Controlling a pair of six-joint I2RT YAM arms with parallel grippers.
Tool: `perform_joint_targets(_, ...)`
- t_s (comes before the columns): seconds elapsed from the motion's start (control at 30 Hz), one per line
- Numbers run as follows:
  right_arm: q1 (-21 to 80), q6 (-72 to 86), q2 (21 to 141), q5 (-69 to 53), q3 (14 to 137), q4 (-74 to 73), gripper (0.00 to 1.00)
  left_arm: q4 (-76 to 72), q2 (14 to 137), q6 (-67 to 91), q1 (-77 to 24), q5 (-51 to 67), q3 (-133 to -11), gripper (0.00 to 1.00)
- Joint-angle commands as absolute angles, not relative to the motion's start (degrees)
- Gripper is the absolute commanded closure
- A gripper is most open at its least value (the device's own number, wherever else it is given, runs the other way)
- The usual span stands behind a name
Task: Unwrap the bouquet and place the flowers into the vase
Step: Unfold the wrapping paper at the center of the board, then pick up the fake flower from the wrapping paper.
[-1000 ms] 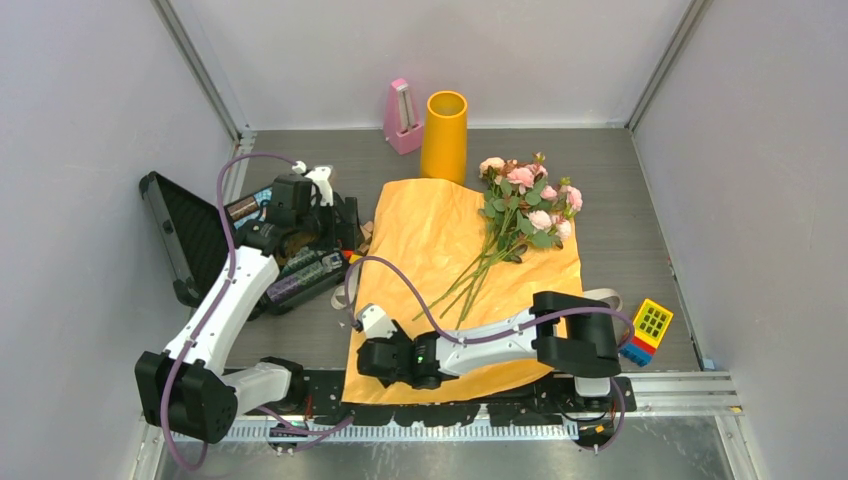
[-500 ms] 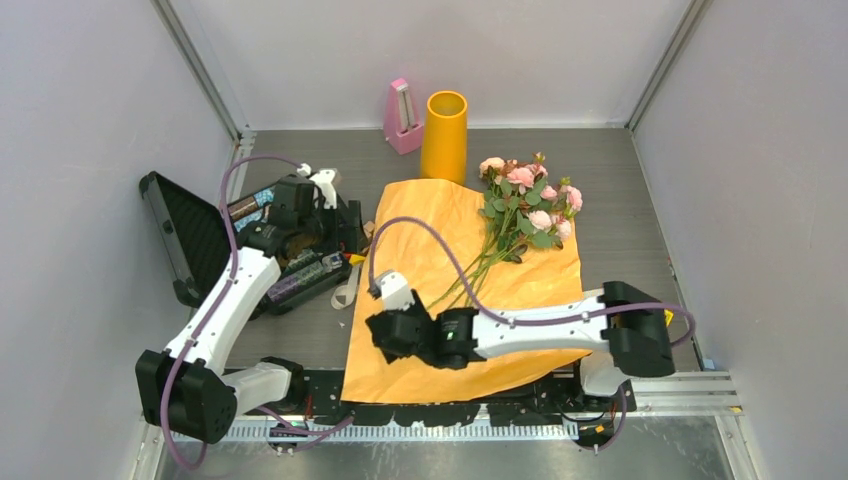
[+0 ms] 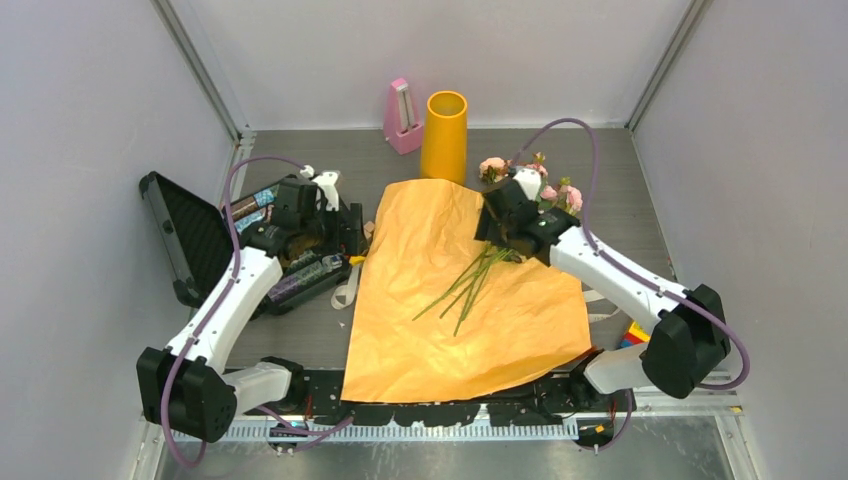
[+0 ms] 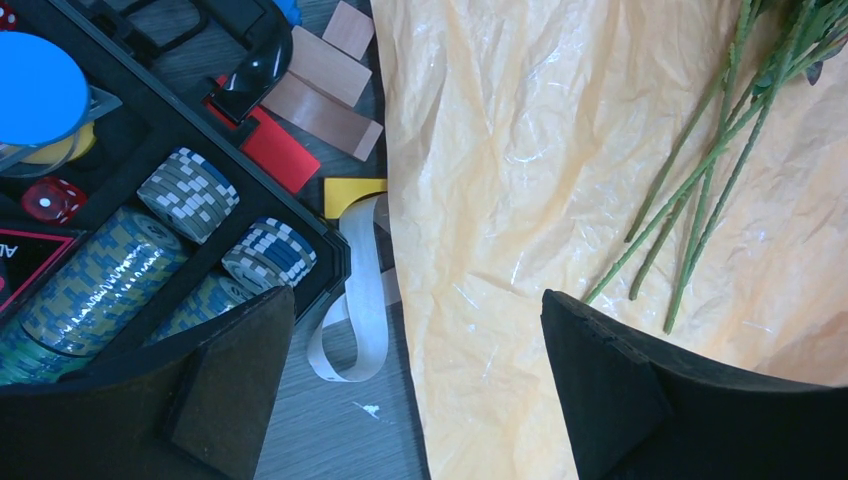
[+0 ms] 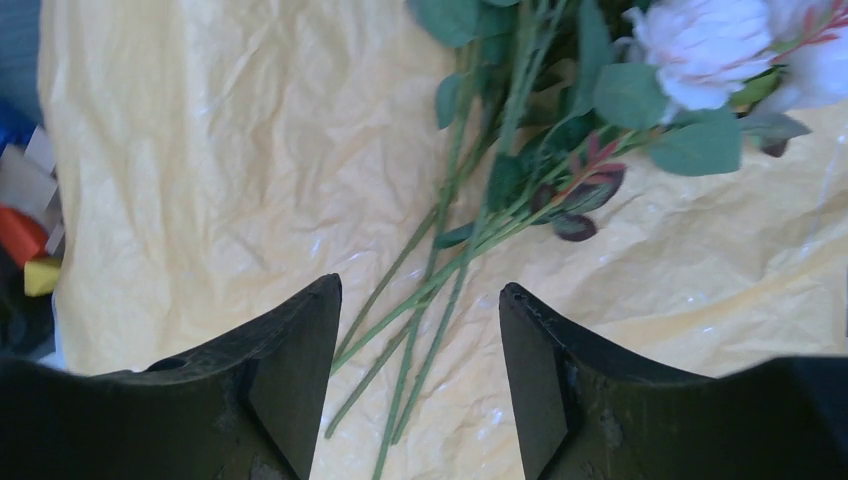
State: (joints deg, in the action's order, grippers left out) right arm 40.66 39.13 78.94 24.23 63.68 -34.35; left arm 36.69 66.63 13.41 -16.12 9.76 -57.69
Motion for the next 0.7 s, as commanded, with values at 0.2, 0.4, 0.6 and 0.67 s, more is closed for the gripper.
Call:
perform_joint_targets(0.2, 22.02, 31.94, 83.40, 11.74, 67.94, -33.18, 0.38, 35.33, 64.20, 11.46, -16.26, 7.54, -57.72, 0.03)
perform_joint_targets(0.4, 18.08, 31.02, 89.67, 5.99, 71.22, -30.39, 0.41, 35.55, 63.67, 11.34, -16.26, 6.61, -57.75, 0.03)
perform_joint_targets(0.6, 17.85, 30.78, 94.69, 5.90, 73.13, -27.99, 0.43, 35.59, 63.72, 11.34, -16.26, 6.35, -57.78, 0.03)
perform_joint_targets(0.67, 17.85, 30.62, 96.13, 7.43, 73.65, -28.03, 0.45, 35.51, 63.78, 11.47, -16.26, 6.40, -57.82, 0.03)
